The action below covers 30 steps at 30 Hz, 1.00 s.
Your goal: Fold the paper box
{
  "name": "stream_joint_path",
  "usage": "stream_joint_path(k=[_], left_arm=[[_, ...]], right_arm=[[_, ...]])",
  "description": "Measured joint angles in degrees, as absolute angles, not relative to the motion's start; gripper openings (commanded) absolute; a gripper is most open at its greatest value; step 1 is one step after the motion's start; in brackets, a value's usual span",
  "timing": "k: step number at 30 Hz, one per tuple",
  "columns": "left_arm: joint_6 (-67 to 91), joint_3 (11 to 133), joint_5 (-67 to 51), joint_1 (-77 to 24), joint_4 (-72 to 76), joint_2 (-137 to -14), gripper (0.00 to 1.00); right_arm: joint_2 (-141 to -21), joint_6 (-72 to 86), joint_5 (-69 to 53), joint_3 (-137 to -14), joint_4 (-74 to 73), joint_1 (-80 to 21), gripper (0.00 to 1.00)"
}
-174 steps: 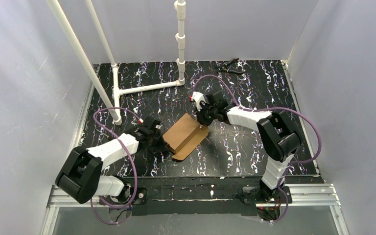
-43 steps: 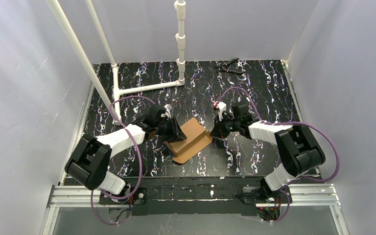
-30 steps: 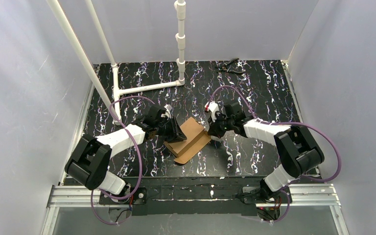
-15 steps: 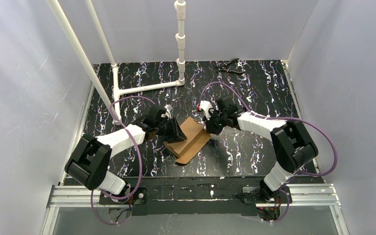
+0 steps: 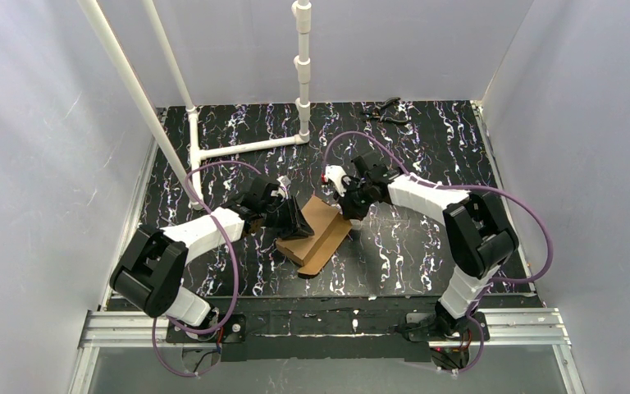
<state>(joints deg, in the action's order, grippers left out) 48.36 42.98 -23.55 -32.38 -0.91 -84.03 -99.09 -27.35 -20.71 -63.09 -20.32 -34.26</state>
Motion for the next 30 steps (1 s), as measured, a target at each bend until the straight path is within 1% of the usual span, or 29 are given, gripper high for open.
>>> stream_joint_path(k=[6, 14, 23, 30], left_arm=[[48.0, 43.6, -23.6, -32.4, -1.8, -84.3, 0.26], [47.9, 44.3, -24.2, -32.4, -2.4, -85.1, 0.26], [47.7, 45.1, -25.3, -32.4, -3.0, -86.0, 0.26], [47.7, 45.4, -26.5, -32.4, -3.0, -86.7, 0.26]], right_arm=[[-101.4, -29.3, -20.8, -66.7, -23.9, -34.4, 0.04], [-101.5, -31.8, -20.2, -67.4, -25.7, -35.2, 0.05], [-102.6, -32.1, -17.3, -70.0, -28.0, -36.5, 0.05], [-104.6, -31.5, -16.8, -72.4, -29.0, -36.7, 0.07]])
